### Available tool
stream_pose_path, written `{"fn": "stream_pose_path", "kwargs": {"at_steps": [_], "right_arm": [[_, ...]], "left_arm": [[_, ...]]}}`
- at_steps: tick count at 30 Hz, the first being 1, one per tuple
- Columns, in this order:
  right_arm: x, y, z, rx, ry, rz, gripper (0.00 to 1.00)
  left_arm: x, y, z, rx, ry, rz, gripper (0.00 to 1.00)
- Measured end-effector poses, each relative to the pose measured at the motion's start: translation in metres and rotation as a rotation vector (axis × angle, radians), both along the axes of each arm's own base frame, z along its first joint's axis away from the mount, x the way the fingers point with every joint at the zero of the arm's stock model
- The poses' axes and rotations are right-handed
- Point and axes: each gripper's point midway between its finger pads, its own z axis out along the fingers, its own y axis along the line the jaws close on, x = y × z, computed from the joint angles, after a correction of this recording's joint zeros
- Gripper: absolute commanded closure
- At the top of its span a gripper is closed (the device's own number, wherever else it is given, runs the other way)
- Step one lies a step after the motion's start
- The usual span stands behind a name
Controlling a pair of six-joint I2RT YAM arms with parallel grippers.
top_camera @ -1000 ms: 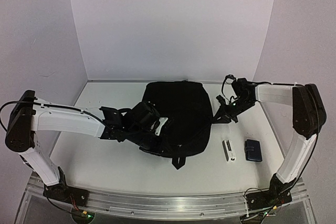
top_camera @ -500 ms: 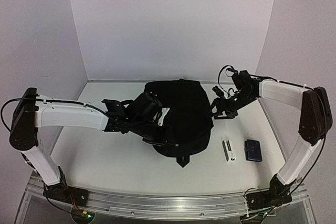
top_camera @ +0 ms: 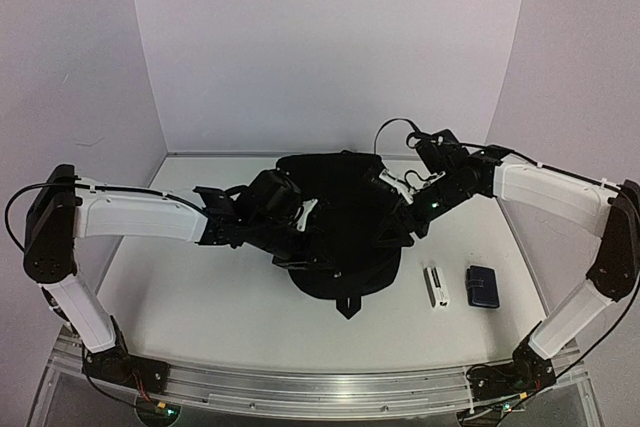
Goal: Pack the student bag
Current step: Zip the student bag at the center of the board.
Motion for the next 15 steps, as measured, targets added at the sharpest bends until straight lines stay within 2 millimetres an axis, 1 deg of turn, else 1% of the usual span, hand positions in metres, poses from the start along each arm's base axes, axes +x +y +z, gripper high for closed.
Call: {"fn": "stream_pose_path", "kwargs": {"at_steps": [3,6,8,12,13,15], "right_arm": [[-0.011,0.011,-0.01,-0.034,-0.042,0.083,0.33],[-0.021,0.02,-0.022,-0.056,-0.058,0.143,0.38],[-0.027,0.023,-0.035,-0.073,-0.052,0.169,0.43],[-0.038,0.017,-0.066,-0.127,-0.016,0.183,0.47],[-0.039,0.015,-0.071,-0.136,-0.013,0.182,0.49],[-0.039,0.013,-0.077,-0.146,-0.017,0.177,0.56]], "left_arm": [[0.002,0.003,-0.005,-0.001,0.022,0.015,1.0],[0.002,0.004,-0.006,-0.008,0.035,0.019,1.0],[0.001,0.004,-0.006,-0.012,0.037,0.016,1.0],[0.0,0.003,-0.002,-0.026,0.033,0.009,1.0],[0.0,0.002,-0.001,-0.03,0.031,0.008,1.0],[0.0,0.002,0.0,-0.035,0.028,0.008,1.0]]}}
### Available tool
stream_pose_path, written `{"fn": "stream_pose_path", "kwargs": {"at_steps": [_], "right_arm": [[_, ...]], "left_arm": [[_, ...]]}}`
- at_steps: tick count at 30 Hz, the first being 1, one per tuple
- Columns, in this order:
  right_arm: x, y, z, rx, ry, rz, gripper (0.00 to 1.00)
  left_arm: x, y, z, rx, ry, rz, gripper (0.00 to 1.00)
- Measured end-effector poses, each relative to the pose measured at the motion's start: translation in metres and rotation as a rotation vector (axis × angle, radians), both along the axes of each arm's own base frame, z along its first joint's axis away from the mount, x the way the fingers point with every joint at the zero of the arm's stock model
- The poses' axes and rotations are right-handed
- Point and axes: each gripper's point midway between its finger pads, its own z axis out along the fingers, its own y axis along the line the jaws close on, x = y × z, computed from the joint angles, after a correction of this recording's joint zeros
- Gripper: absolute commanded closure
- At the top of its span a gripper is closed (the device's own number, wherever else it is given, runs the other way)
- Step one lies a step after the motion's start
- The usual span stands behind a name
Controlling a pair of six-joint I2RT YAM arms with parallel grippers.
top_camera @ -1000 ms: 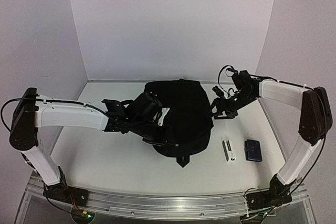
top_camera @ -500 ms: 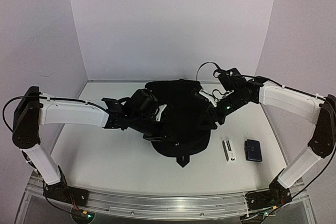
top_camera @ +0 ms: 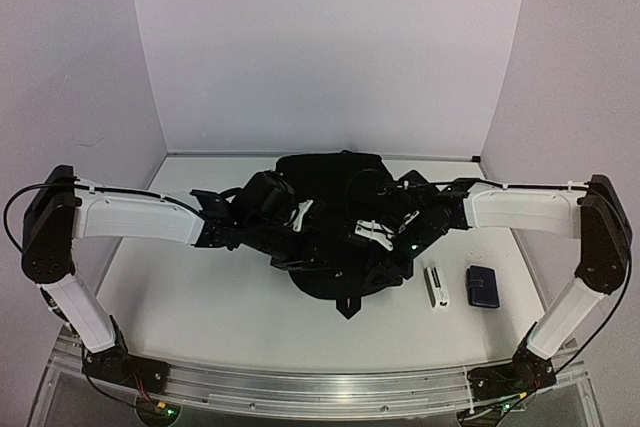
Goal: Pack the student bag
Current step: Zip the student bag at the center of the board.
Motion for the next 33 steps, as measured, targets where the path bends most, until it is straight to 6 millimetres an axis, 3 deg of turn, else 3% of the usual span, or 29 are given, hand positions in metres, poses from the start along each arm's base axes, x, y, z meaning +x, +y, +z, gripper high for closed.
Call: {"fn": "stream_pose_path", "kwargs": {"at_steps": [8,15,22,23,24,26,27,29,33], "right_arm": [[0.012,-0.002,-0.005,-0.017,-0.063,-0.026,1.0],[0.015,-0.006,-0.008,-0.035,-0.097,-0.039,1.0],[0.016,-0.011,0.011,-0.015,-0.18,-0.035,1.0],[0.016,-0.012,0.013,-0.015,-0.19,-0.033,0.99],[0.016,-0.013,0.014,-0.015,-0.198,-0.031,0.92],[0.016,-0.014,0.015,-0.015,-0.206,-0.028,0.6],[0.016,-0.015,0.015,-0.021,-0.203,-0.033,0.5],[0.014,-0.017,0.014,-0.034,-0.191,-0.04,0.42],[0.014,-0.008,0.02,-0.028,-0.192,-0.031,0.41]], "left_arm": [[-0.005,0.008,-0.005,0.004,0.008,0.005,1.0],[-0.011,0.019,-0.008,0.012,0.017,0.019,1.0],[-0.013,0.023,-0.003,0.006,0.008,0.029,1.0],[-0.013,0.023,-0.003,0.003,0.007,0.029,1.0],[-0.012,0.023,-0.002,0.001,0.005,0.03,1.0],[-0.012,0.023,-0.002,0.0,0.004,0.03,1.0],[-0.012,0.023,-0.002,0.001,0.004,0.03,1.0],[-0.012,0.023,-0.002,0.0,0.005,0.029,1.0],[-0.012,0.019,-0.004,0.0,0.014,0.019,1.0]]}}
